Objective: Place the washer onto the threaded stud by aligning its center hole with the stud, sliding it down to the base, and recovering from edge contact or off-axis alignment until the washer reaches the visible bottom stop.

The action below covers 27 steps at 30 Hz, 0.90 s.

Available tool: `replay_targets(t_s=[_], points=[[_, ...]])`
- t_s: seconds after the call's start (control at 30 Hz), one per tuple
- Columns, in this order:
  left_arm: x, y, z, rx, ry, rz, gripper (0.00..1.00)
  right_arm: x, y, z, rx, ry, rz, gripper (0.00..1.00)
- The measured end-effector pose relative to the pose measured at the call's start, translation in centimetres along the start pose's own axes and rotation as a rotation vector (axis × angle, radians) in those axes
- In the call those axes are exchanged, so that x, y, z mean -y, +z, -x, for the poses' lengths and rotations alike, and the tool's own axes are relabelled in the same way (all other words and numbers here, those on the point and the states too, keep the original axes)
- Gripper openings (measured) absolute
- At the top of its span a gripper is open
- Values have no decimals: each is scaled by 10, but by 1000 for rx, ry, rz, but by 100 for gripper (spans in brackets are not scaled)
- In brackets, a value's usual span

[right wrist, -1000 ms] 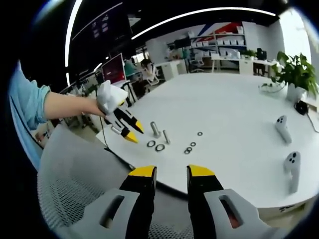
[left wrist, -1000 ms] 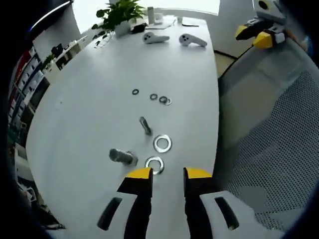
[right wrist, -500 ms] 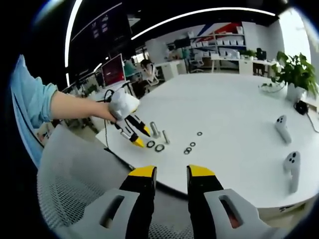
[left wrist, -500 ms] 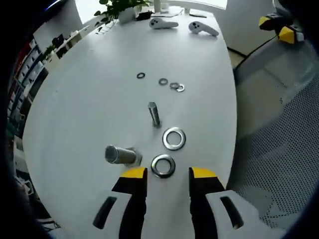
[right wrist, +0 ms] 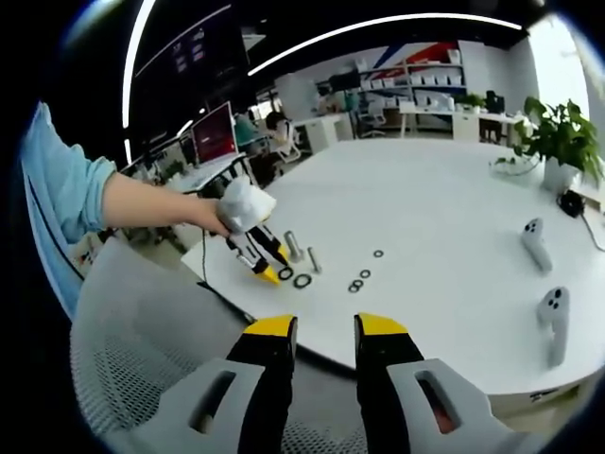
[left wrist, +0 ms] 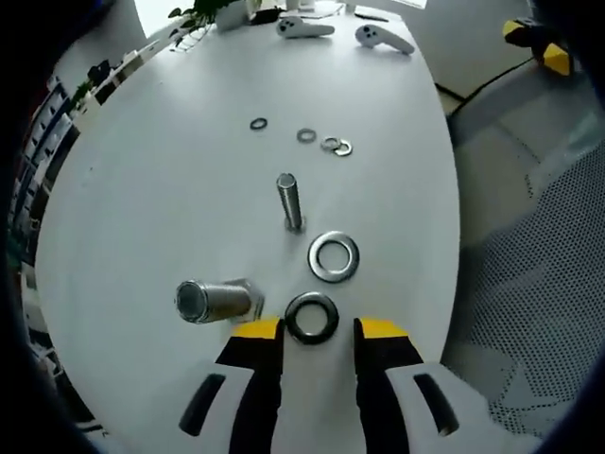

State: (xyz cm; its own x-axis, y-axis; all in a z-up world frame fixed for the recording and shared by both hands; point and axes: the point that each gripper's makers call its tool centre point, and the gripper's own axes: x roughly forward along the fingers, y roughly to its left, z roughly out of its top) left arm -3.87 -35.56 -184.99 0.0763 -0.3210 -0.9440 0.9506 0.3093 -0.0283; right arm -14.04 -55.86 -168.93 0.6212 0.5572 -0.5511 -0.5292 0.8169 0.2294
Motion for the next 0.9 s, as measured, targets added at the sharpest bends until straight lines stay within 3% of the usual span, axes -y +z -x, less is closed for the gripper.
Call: replay_targets(t_s=[0.23, 0.3, 0.57, 0.9], points=[[-2, 3, -2, -6, 5, -10, 25, 0, 0, 0, 2, 3, 2, 27], [-6, 2, -2, -16, 24, -70, 22, -1, 0, 0, 2, 5, 4, 27], [-4, 4, -3, -24, 9, -104, 23, 0, 1, 0, 9, 5, 3, 27], [0, 4, -3, -57, 27, -90, 21, -1, 3, 1, 19, 5, 4, 27]])
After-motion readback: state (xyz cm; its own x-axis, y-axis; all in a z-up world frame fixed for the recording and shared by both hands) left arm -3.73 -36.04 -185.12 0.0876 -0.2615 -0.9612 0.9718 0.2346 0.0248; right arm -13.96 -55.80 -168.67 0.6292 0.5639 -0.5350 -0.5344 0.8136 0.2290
